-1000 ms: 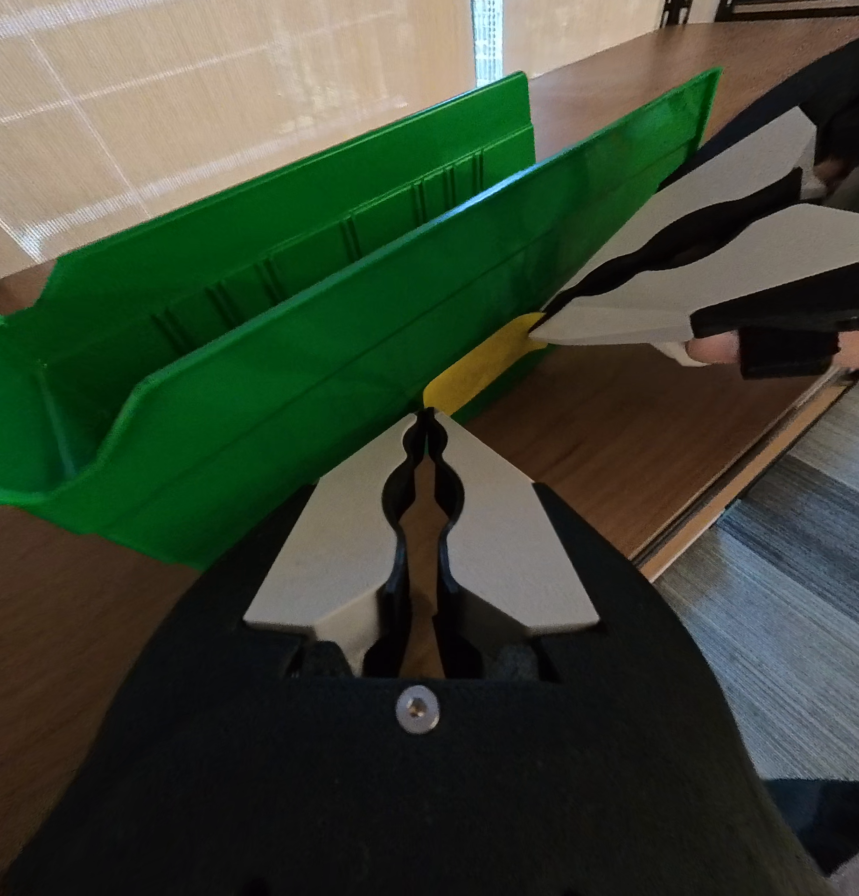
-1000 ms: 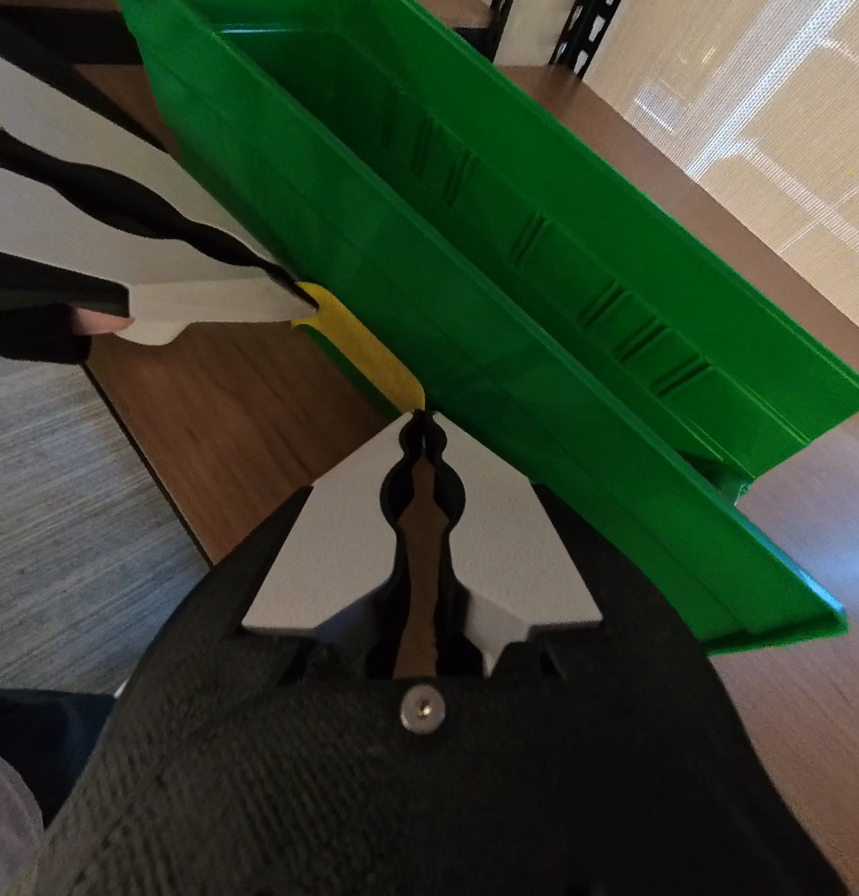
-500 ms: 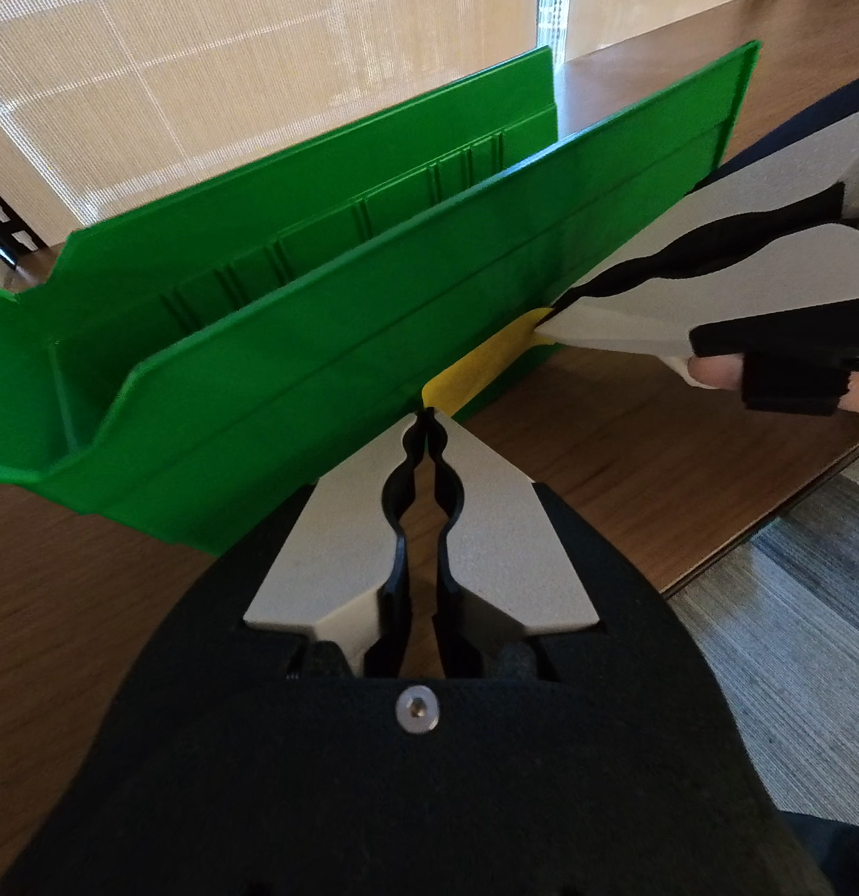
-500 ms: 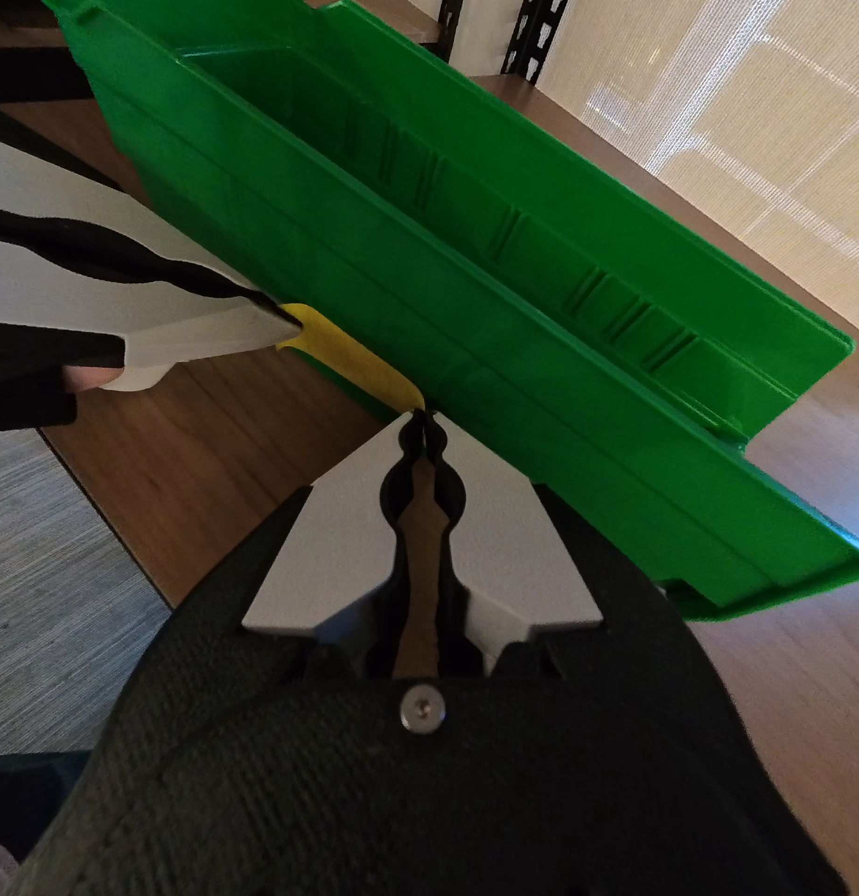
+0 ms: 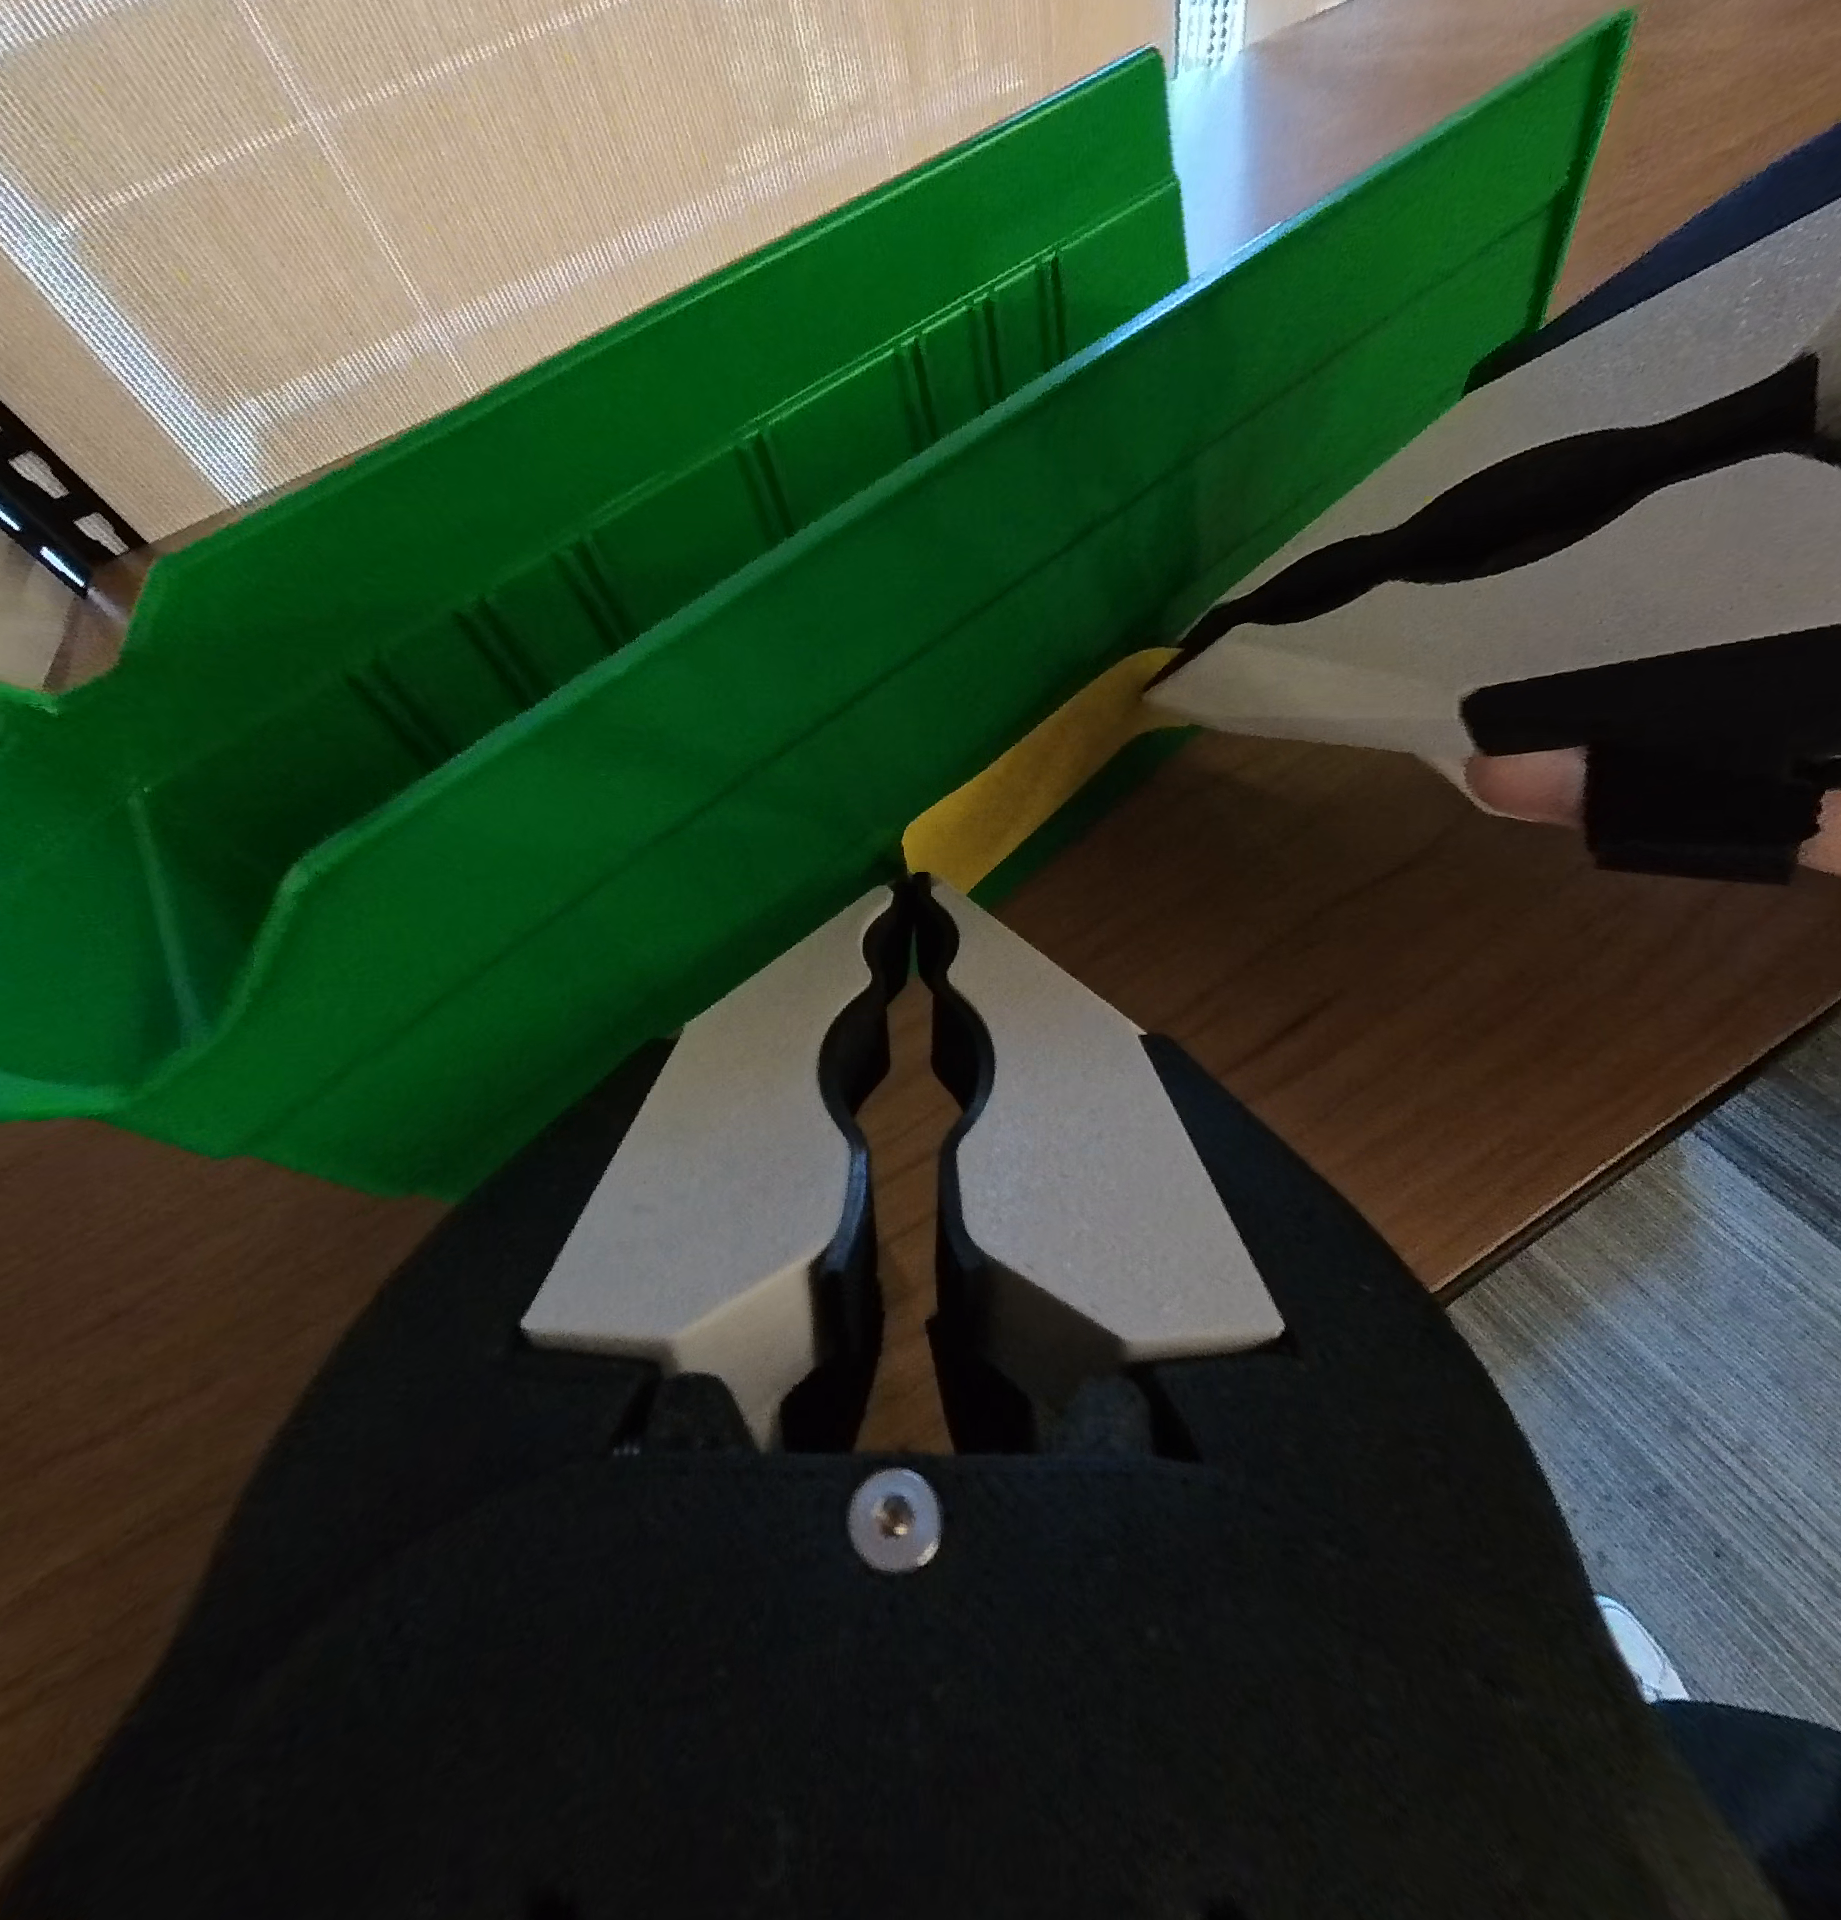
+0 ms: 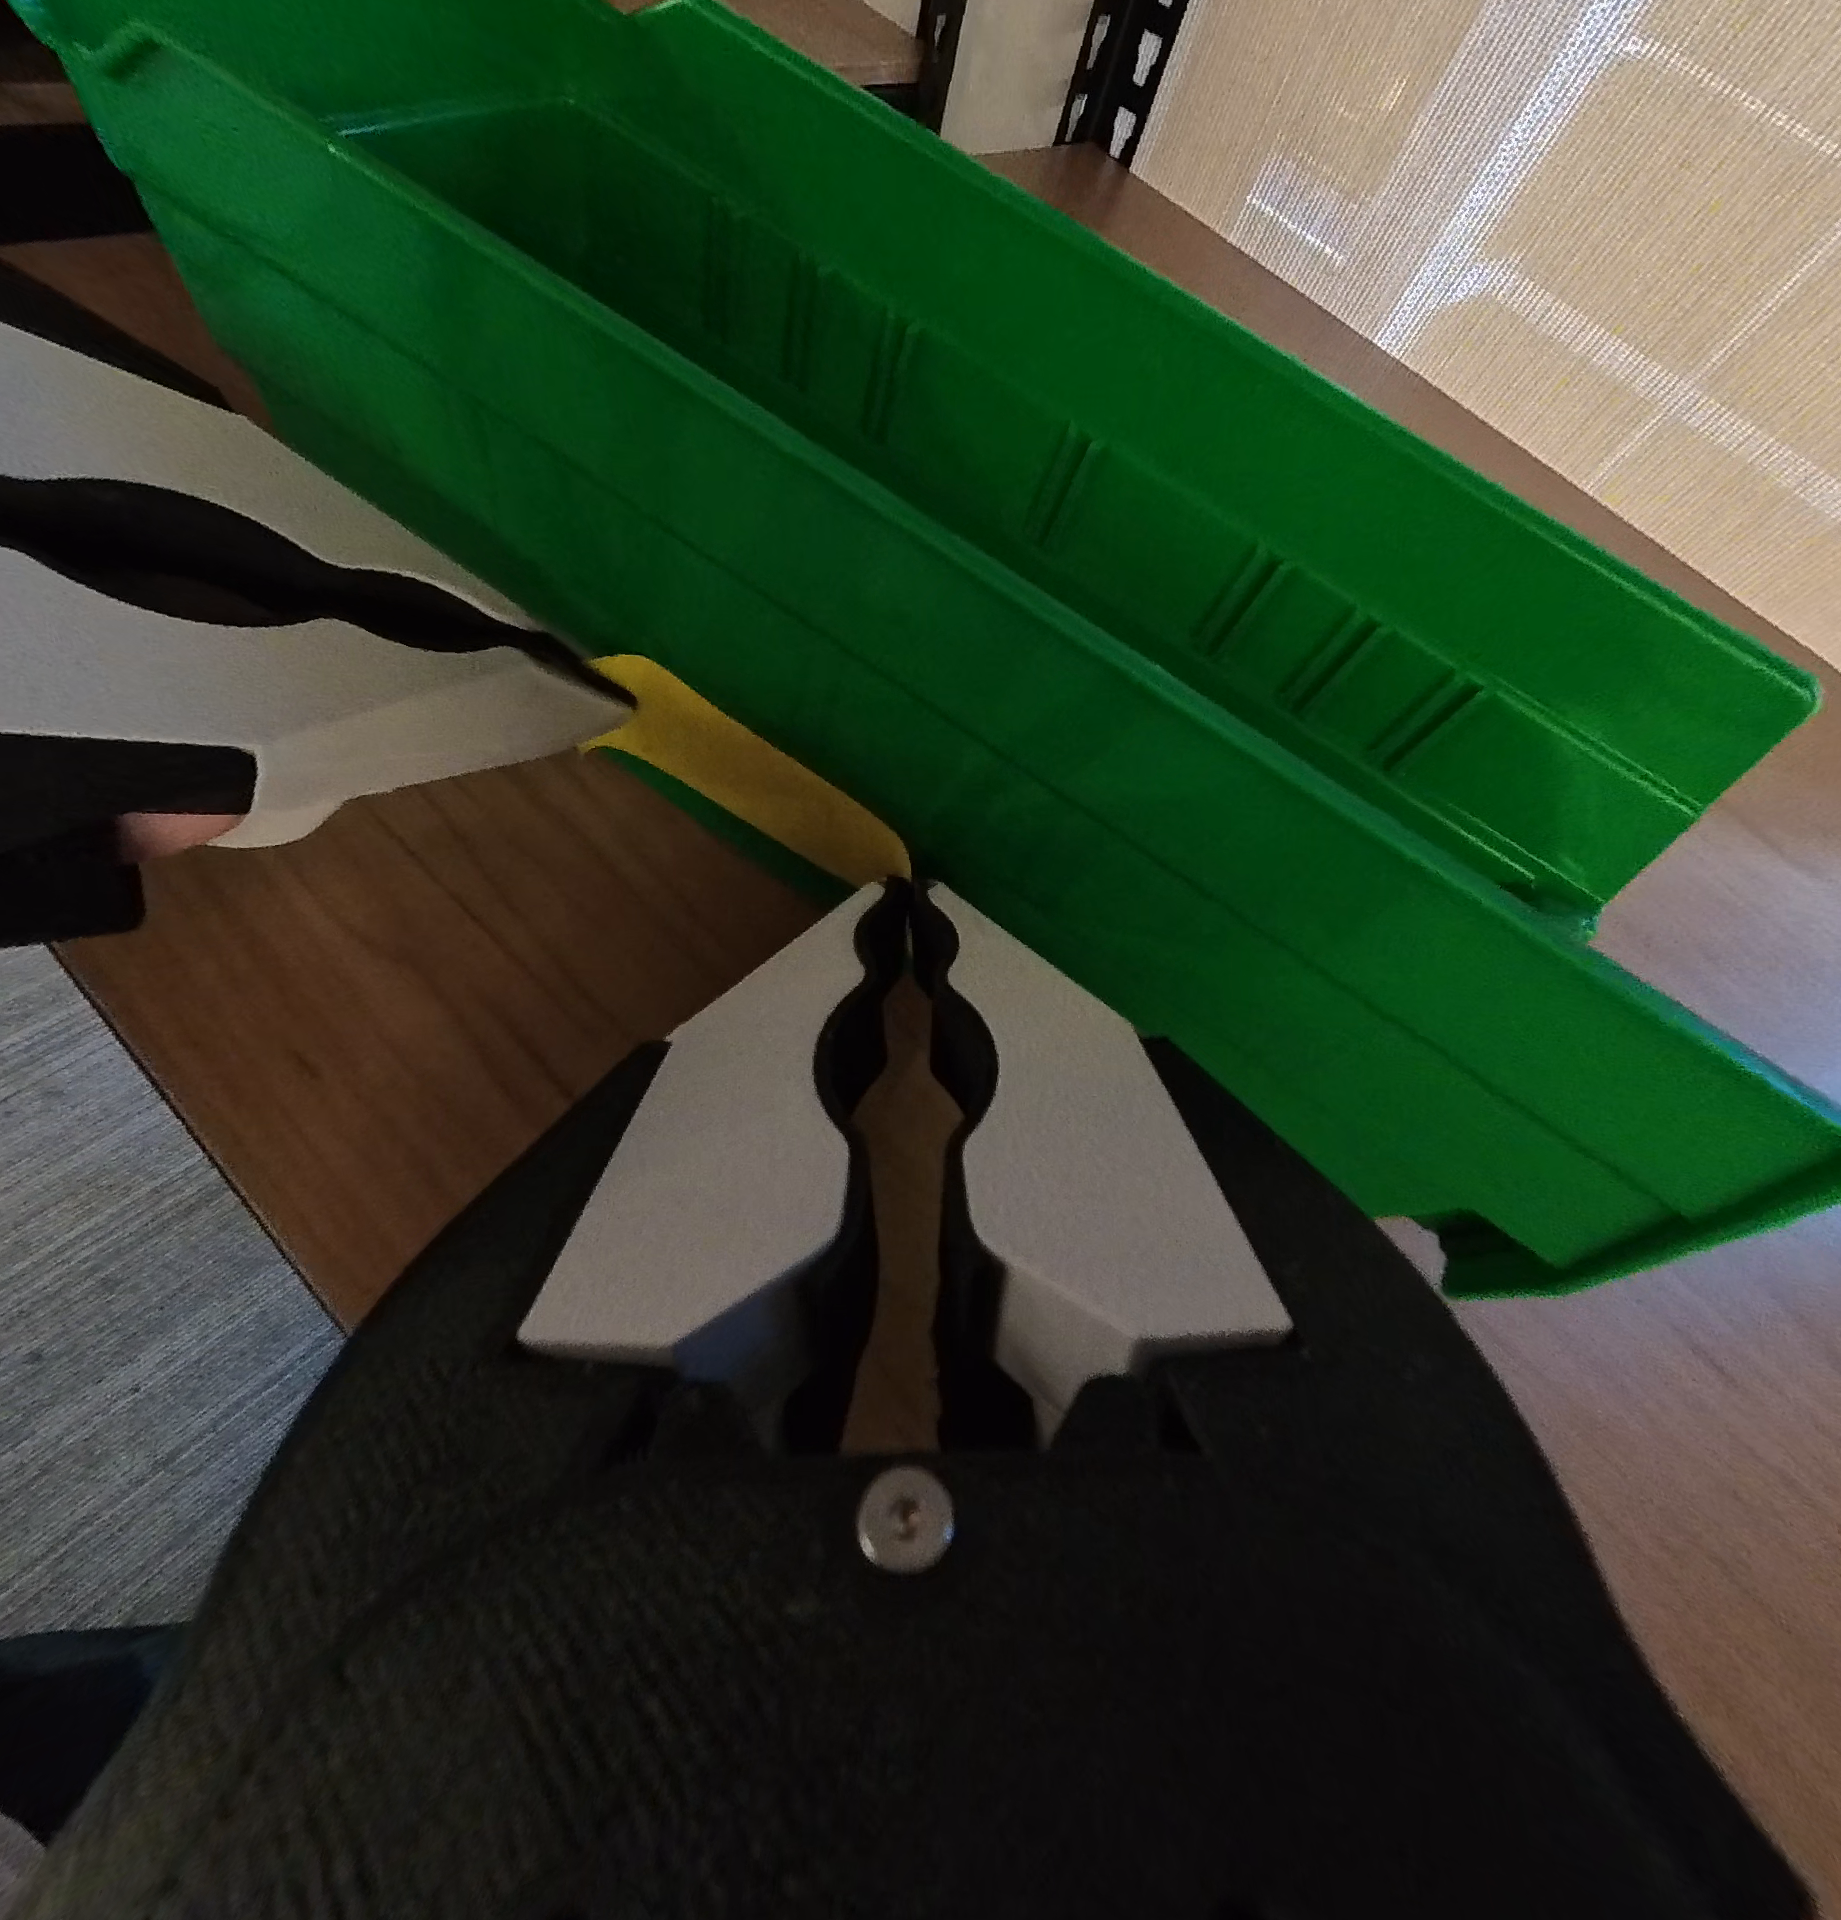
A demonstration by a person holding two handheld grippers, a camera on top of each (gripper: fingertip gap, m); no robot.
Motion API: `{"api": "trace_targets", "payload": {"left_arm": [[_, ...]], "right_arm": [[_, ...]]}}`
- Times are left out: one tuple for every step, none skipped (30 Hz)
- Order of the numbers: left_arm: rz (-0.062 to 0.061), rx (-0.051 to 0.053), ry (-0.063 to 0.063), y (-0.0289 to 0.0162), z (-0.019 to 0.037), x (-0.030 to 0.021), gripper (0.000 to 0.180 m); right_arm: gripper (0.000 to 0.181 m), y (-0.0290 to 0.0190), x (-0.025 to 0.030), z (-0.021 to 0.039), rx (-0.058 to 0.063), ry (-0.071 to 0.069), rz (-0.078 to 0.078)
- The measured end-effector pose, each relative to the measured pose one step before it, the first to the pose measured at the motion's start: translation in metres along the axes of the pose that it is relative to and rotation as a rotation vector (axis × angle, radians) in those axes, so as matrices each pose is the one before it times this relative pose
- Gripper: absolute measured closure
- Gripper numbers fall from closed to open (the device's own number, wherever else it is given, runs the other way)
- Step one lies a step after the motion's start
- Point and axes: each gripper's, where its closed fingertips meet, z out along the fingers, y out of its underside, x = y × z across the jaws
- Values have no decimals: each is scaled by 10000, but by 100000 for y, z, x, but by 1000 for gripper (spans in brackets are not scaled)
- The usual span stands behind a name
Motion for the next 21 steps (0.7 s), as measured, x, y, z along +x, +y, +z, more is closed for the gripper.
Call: {"api": "trace_targets", "payload": {"left_arm": [[-2,-24,-16,12,13,-30,180],[12,-31,-40,-5,27,-42,180],[48,-36,-73,6,42,-70,180],[60,-46,-66,23,62,-44,180],[54,-36,-42,-4,57,-23,180],[40,-26,-32,-17,62,-45,180],[2,-12,-32,-23,37,-58,180],[-21,-12,-22,-13,35,-62,180],[-20,-13,-28,6,38,-58,180],[7,-11,-33,-3,28,-44,180],[13,-3,-39,-19,37,-43,180],[21,-12,-48,-3,43,-56,180],[31,-17,-57,5,58,-63,180],[11,-33,-36,18,53,-41,180],[-1,-27,-29,20,51,-47,180],[-15,-9,-25,13,33,-49,180],[-30,-10,-23,2,21,-53,180],[-32,-10,-13,2,21,-38,180],[-46,3,-20,-7,-4,-57,180],[-50,1,-17,5,3,-56,180],[-42,-5,-4,8,7,-40,180]], "right_arm": [[181,5,9,54,-23,30,-19],[181,19,-1,67,-35,29,-20],[181,4,-4,60,-26,22,-17],[181,-19,9,60,-8,22,-3],[181,-28,33,37,3,36,4],[181,-50,64,16,30,46,4],[181,-114,53,-4,64,24,15],[181,-82,14,12,48,4,25],[181,-27,5,41,7,6,10],[181,-27,11,56,-1,24,-18],[181,-19,28,67,-4,38,-19],[181,-21,22,59,-9,36,-10],[181,-35,4,59,5,25,-8],[181,-60,35,48,21,46,-23],[181,-31,19,46,1,39,-30],[180,-17,18,59,-9,25,-14],[180,-28,8,53,-1,10,0],[180,-11,-3,52,-5,-11,27],[180,-18,-5,51,-10,-29,47],[180,5,-29,49,-19,-50,49],[180,38,-32,56,-33,-50,45]]}}
